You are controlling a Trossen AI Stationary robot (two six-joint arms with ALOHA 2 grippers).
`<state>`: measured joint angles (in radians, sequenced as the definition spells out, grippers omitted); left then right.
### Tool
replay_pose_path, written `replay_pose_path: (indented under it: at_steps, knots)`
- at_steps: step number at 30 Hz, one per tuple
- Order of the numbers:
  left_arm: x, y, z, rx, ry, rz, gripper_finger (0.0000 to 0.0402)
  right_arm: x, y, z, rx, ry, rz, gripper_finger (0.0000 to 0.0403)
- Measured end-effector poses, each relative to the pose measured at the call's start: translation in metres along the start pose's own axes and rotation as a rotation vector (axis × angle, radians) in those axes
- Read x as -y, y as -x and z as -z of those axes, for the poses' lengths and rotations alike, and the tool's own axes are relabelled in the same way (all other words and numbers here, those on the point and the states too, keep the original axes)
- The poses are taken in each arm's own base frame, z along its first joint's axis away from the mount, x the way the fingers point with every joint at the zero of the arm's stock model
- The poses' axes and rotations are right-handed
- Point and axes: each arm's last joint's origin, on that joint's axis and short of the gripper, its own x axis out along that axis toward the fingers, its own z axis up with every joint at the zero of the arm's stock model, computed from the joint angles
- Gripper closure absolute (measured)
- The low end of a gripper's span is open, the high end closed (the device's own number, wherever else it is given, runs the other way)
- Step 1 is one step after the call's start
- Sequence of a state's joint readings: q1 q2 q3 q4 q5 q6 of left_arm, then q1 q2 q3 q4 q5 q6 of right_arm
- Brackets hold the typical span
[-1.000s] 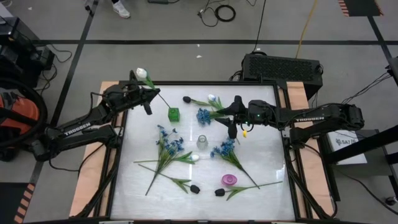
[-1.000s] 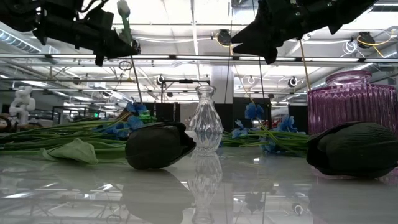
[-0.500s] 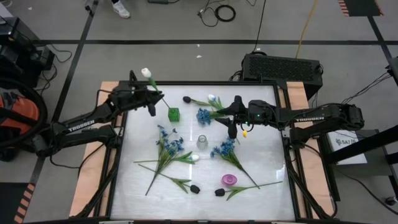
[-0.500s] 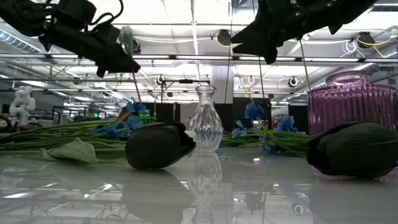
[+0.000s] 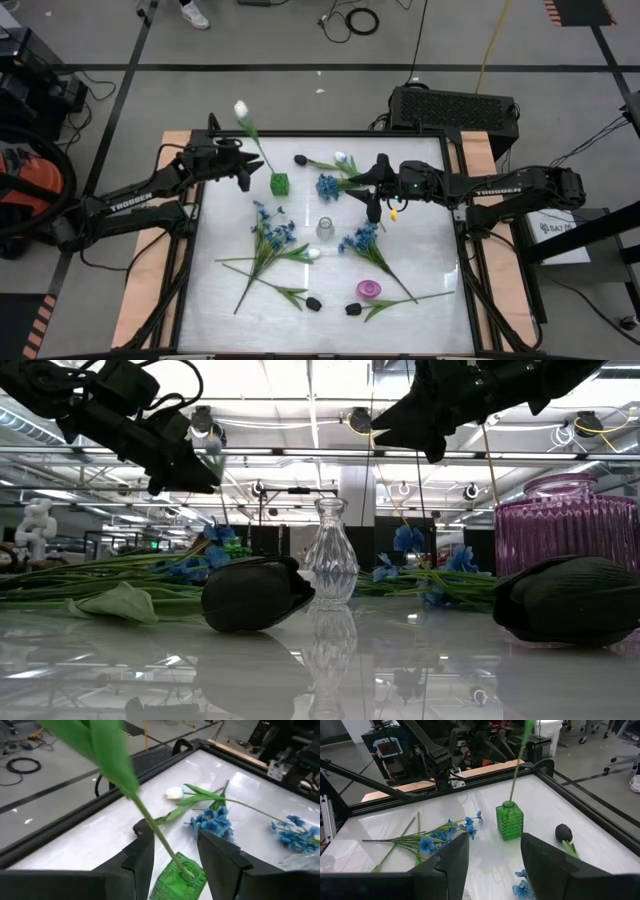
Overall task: Sort flowers into vase by color
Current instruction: Put the top white flower into the green vase, then put the right white flower into the green vase
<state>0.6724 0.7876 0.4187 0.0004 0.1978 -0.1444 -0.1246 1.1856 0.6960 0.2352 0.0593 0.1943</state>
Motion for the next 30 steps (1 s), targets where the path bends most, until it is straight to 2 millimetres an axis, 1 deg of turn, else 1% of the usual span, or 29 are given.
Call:
replay_pose_path:
  at_steps: [5, 9, 11, 17, 24, 30]
  knots:
    - [0.002, 0.0, 0.005, -0.053, 0.005, 0.016, 0.0244, 0.0, 0.0, 0.0, 0.0, -0.003, 0.0, 0.0232]
    - [0.001, 0.0, 0.009, -0.09, 0.044, 0.009, 0.0244, 0.0, 0.0, 0.0, 0.0, 0.009, 0.002, 0.0232]
    - [0.001, 0.0, 0.012, -0.124, 0.073, 0.002, 0.0244, 0.001, 0.0, 0.0, 0.005, 0.024, 0.03, 0.0232]
    - [0.0, 0.002, 0.02, -0.205, 0.121, -0.015, 0.0244, 0.011, 0.0, -0.002, 0.023, 0.049, 0.159, 0.0232]
    - [0.005, 0.004, 0.028, -0.291, 0.135, 0.027, 0.0244, 0.023, 0.0, -0.004, 0.029, 0.01, 0.206, 0.0232]
    - [0.015, 0.015, 0.027, -0.279, 0.157, 0.085, 0.0244, 0.03, 0.001, -0.002, 0.002, 0.001, 0.234, 0.0232]
